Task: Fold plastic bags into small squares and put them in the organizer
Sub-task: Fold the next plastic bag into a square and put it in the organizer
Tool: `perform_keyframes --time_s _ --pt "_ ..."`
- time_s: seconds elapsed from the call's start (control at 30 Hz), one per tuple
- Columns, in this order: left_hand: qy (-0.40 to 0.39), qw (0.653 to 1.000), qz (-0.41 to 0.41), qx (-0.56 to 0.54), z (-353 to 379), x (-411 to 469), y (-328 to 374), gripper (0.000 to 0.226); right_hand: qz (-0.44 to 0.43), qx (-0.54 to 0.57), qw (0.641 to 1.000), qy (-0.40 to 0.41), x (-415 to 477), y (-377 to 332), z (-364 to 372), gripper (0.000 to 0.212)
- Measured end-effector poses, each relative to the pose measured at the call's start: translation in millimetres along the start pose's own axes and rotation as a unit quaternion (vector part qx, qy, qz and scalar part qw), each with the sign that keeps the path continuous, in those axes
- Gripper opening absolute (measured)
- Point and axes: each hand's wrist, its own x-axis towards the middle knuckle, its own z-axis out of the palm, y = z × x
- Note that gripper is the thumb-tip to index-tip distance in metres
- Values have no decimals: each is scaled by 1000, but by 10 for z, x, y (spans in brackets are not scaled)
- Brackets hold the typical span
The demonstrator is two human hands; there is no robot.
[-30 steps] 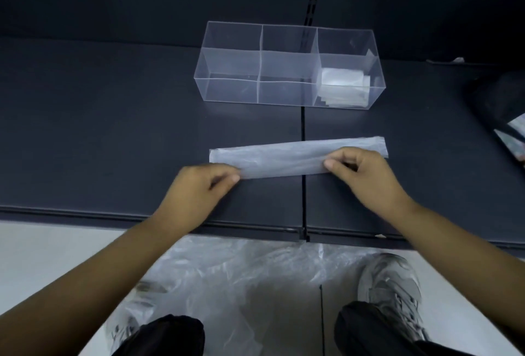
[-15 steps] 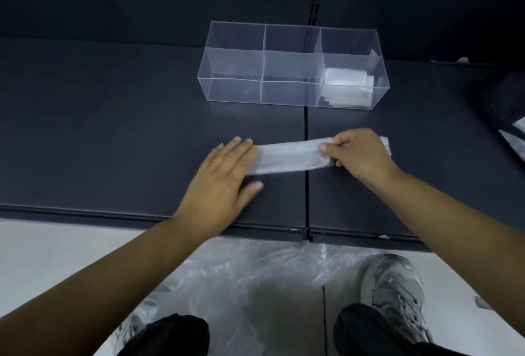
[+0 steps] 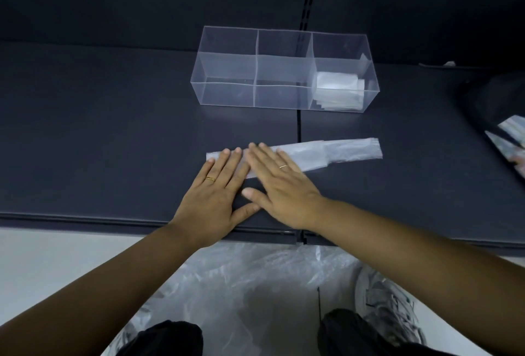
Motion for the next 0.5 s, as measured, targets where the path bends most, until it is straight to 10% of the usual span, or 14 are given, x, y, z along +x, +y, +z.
perform_keyframes --time_s 0.23,0.5 --pt "9 1000 -7 9 11 -1 -17 85 104 -71 992 -2 -409 748 -72 91" --pt "6 1000 -3 6 -5 9 6 84 230 89 948 199 -597 1433 -393 31"
